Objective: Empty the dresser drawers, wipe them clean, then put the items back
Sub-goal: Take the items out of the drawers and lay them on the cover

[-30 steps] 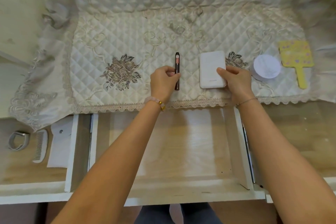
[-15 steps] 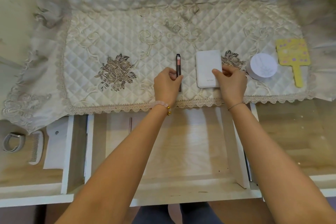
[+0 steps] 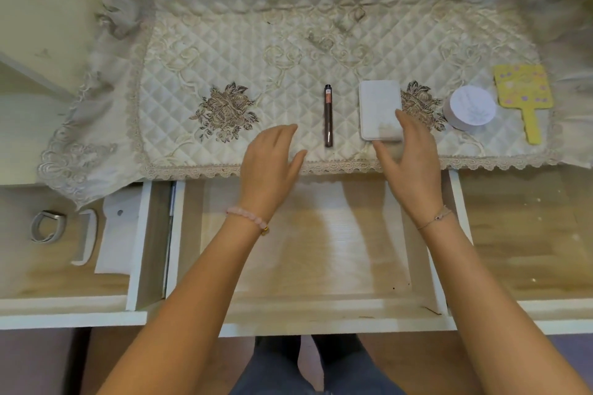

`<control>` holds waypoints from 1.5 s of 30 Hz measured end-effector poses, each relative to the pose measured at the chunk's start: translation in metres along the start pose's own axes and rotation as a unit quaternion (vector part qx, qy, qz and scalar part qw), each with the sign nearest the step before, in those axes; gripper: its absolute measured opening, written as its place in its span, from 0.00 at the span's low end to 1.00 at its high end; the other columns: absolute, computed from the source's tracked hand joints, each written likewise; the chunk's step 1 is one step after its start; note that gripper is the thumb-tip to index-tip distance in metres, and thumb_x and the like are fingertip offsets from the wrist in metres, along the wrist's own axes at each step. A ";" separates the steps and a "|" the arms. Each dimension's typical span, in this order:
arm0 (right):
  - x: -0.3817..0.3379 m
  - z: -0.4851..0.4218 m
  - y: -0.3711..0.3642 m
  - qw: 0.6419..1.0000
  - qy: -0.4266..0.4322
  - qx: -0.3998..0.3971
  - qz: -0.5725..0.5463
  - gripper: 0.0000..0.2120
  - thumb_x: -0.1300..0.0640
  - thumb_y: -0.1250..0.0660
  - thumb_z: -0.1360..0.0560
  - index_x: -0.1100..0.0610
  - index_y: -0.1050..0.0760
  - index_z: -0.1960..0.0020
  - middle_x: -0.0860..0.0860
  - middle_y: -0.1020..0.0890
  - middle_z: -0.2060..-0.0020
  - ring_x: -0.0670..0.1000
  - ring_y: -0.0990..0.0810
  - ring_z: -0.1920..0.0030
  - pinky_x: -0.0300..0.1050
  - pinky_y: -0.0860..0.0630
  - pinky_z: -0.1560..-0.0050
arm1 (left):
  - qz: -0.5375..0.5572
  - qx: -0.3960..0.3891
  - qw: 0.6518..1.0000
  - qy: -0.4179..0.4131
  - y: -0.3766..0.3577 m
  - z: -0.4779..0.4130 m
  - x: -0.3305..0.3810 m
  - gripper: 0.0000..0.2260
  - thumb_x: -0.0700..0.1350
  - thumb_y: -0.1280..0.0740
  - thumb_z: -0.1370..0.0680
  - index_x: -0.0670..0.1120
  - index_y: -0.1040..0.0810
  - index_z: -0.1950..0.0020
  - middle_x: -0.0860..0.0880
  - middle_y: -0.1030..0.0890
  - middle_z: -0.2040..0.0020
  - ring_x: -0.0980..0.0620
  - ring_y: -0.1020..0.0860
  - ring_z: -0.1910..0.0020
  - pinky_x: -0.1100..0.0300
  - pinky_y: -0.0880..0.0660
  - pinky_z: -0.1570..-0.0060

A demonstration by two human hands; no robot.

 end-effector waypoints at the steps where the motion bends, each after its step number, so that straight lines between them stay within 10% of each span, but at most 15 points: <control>1: -0.004 0.006 0.000 1.000 0.022 -0.003 0.010 0.26 0.51 0.38 0.24 0.63 0.35 0.31 0.60 0.29 0.35 0.59 0.32 0.34 0.48 0.37 0.33 | -0.027 0.013 0.999 -0.018 0.007 0.008 -0.001 0.18 0.48 0.35 0.24 0.40 0.26 0.37 0.42 0.21 0.42 0.43 0.24 0.43 0.51 0.29 0.43; 30: -0.074 0.145 -0.054 0.973 0.138 -0.174 0.059 0.28 0.44 0.46 0.24 0.61 0.34 0.31 0.56 0.27 0.35 0.56 0.30 0.35 0.50 0.34 0.33 | -0.185 -0.002 0.979 0.090 0.070 0.177 -0.060 0.24 0.56 0.44 0.23 0.41 0.27 0.35 0.43 0.23 0.38 0.44 0.26 0.37 0.46 0.32 0.35; 45: -0.146 0.162 -0.153 0.981 0.017 -0.183 0.058 0.25 0.52 0.36 0.23 0.61 0.35 0.30 0.57 0.29 0.33 0.56 0.32 0.32 0.47 0.38 0.31 | -0.135 -0.060 0.989 -0.004 0.100 0.153 -0.168 0.24 0.55 0.42 0.24 0.41 0.27 0.35 0.43 0.23 0.38 0.44 0.27 0.36 0.46 0.32 0.35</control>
Point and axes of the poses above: each hand's wrist, its own z-axis away from the middle knuckle, its own y-axis out of the back of the hand, x = y × z, the point moved 4 cm from there along -z, towards the middle knuckle
